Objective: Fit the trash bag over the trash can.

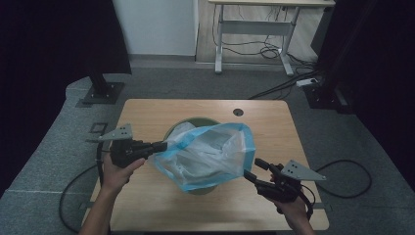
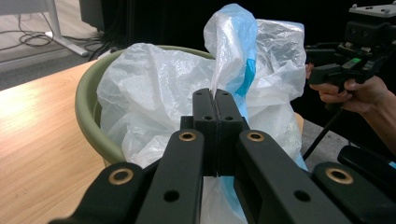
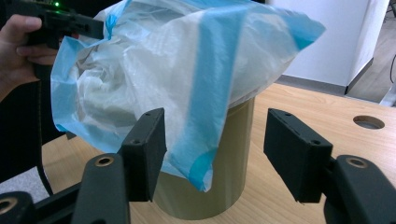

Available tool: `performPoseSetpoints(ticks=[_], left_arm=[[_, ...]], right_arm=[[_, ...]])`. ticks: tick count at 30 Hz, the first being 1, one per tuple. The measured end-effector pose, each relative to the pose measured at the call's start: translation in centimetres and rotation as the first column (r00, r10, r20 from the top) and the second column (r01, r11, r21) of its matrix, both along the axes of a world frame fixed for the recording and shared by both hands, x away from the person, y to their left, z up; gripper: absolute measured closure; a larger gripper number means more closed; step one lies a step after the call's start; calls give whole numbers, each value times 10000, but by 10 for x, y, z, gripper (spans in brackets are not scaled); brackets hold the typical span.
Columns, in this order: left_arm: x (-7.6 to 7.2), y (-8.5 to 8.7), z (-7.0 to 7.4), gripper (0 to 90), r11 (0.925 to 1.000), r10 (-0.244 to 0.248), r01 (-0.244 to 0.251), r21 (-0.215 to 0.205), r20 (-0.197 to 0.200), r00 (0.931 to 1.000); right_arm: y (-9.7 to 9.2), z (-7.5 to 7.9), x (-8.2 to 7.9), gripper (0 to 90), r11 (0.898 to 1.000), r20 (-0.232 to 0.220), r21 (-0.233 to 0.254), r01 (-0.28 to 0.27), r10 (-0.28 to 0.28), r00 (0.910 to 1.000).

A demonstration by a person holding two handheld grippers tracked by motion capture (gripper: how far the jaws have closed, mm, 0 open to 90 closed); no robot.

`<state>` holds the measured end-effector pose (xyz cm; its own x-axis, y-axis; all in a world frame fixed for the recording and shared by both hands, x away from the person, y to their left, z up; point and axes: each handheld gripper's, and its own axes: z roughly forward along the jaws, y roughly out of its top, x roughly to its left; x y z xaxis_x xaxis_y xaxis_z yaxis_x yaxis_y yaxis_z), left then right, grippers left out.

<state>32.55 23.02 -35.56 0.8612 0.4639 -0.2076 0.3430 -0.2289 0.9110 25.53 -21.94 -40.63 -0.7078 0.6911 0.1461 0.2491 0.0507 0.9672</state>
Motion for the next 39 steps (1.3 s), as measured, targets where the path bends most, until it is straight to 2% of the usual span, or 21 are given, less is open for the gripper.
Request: performPoseSetpoints(ticks=[7, 9, 11, 12, 13, 14, 15, 18, 20, 24, 25, 26, 27, 34, 36, 39], left_arm=[[-1, -1, 0, 897, 10000, -21, 21, 24, -23, 10000], [0, -2, 1, 897, 10000, -14, 15, 14, -21, 10000], [0, -3, 2, 897, 10000, -27, 27, 29, -6, 10000], [0, -3, 2, 897, 10000, -31, 31, 62, 7, 10000], [-1, -4, 3, 897, 9999, -1, 1, 119, 38, 10000], [-1, -4, 3, 897, 9999, -1, 1, 119, 38, 10000], [-1, -3, 3, 897, 9999, 17, -18, 130, 50, 10000], [0, -2, 3, 897, 9999, 99, -99, 80, 62, 9999], [1, 0, 3, 897, 9998, 188, -188, 22, 88, 9998], [3, 6, 2, 897, 9992, 371, -370, -126, 84, 9993], [4, 8, 2, 897, 9988, 459, -458, -177, 105, 9989], [4, 10, 3, 897, 9982, 549, -546, -236, 121, 9984], [5, 14, 3, 897, 9970, 698, -693, -350, 127, 9975], [9, 25, 2, 898, 9910, 1217, -1210, -571, 88, 9925], [10, 27, 1, 898, 9898, 1296, -1290, -608, 55, 9916], [13, 29, -1, 897, 9890, 1331, -1331, -643, -51, 9911]], right_arm=[[1, 7, 4, 382, 9997, -52, 212, -107, 108, 9999], [4, 12, 7, 416, 9994, 0, 271, -203, 203, 9998], [8, 19, 11, 446, 9996, -15, 268, -51, 51, 10000], [10, 22, 13, 471, 9994, -9, 325, -79, 79, 10000], [13, 27, 18, 550, 9992, -30, 392, -18, 19, 10000], [13, 27, 18, 550, 9992, -30, 392, -18, 19, 10000], [14, 28, 20, 621, 9992, -118, 396, 80, -76, 9999], [15, 26, 28, 808, 9982, -492, 601, 15, 14, 9988], [14, 23, 32, 874, 9989, -603, 457, 51, -24, 9982], [15, 20, 33, 889, 9998, -472, 42, 170, -168, 9987], [15, 20, 31, 889, 9993, -305, -247, 291, -299, 9991], [15, 20, 31, 889, 9993, -305, -247, 291, -299, 9991], [16, 19, 31, 889, 9966, -103, -655, 497, -505, 9987], [14, 17, 34, 889, 9912, 3, -1017, 846, -851, 9964], [14, 17, 37, 889, 9876, 97, -1181, 1032, -1027, 9947], [14, 17, 43, 889, 9862, -9, -1169, 1170, -1179, 9930]])
